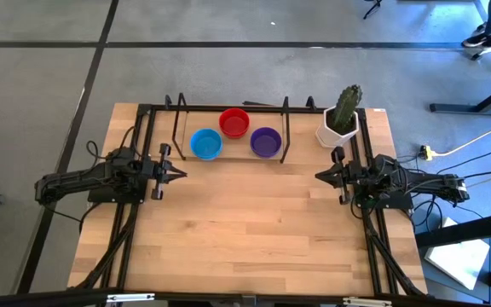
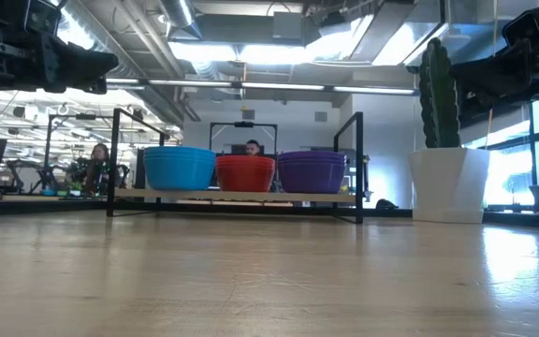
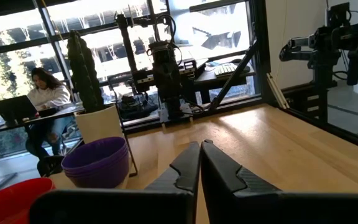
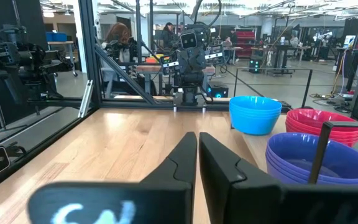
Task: Pick & Place Mini bowls
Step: Return to Home Position
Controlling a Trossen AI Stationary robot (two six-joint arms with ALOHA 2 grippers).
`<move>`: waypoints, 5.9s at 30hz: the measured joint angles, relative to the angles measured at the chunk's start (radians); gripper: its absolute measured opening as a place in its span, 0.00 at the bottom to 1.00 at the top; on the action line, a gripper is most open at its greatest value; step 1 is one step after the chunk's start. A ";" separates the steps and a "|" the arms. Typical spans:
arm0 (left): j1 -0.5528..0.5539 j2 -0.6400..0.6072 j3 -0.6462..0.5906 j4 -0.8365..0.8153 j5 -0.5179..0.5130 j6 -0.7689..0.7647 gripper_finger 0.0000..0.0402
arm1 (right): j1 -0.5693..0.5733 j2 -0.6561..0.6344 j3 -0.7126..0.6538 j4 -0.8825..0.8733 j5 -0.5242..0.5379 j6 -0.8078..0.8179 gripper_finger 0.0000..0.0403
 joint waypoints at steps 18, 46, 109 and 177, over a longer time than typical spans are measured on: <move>0.000 0.000 0.000 0.000 0.000 0.000 0.01 | 0.000 0.000 0.000 0.000 0.000 0.000 0.05; 0.000 0.000 0.000 0.000 0.000 0.000 0.02 | 0.000 0.000 0.000 0.000 0.000 0.000 0.05; 0.000 0.000 0.000 0.000 0.000 0.000 0.02 | 0.000 0.000 0.000 0.000 0.000 0.000 0.05; 0.000 0.000 0.000 0.000 0.000 0.000 0.02 | 0.000 0.000 0.000 0.000 0.000 0.000 0.05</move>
